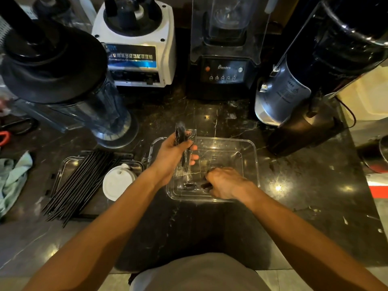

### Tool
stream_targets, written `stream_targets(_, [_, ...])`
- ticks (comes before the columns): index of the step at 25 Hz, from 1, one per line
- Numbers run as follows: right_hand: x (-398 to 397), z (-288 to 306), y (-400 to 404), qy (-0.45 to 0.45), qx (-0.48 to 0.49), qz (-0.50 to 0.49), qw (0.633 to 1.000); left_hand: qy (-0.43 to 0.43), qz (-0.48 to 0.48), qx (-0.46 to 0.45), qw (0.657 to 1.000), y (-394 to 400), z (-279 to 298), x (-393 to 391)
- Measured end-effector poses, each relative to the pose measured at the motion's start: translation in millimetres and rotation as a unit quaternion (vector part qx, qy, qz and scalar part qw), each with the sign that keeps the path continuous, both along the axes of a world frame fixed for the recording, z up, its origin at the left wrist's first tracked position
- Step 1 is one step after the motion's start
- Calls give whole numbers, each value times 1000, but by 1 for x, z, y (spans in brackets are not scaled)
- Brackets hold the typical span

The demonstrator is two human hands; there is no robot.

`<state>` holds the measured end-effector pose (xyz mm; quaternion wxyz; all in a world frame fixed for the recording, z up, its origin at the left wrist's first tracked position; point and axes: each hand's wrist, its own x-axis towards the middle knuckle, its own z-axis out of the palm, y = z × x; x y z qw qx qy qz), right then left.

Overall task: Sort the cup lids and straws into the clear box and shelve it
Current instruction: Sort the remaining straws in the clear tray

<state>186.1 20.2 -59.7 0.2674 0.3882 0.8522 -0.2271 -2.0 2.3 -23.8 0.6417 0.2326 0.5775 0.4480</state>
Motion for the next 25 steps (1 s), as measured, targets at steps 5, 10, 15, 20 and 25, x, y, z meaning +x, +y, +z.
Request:
stream_targets(5, [19,17,5,94,-91,-173,976,-8,5,-3,1000,0,0,-1])
stream_targets(10, [44,33,5,321,-217,-416,823,-18,25,-23,999,1,-2,4])
stream_targets(15, [48,44,-2,488,-272,-512,653,-42,38,-37,998,3,4,17])
stream_targets(20, [43,46,-6,490,-281,-519,641,-96,2,-18,995,1,10,28])
stream_targets(25, [42,52,-6,449,-267,-484,702,-44,-32,-11,998,0,11,32])
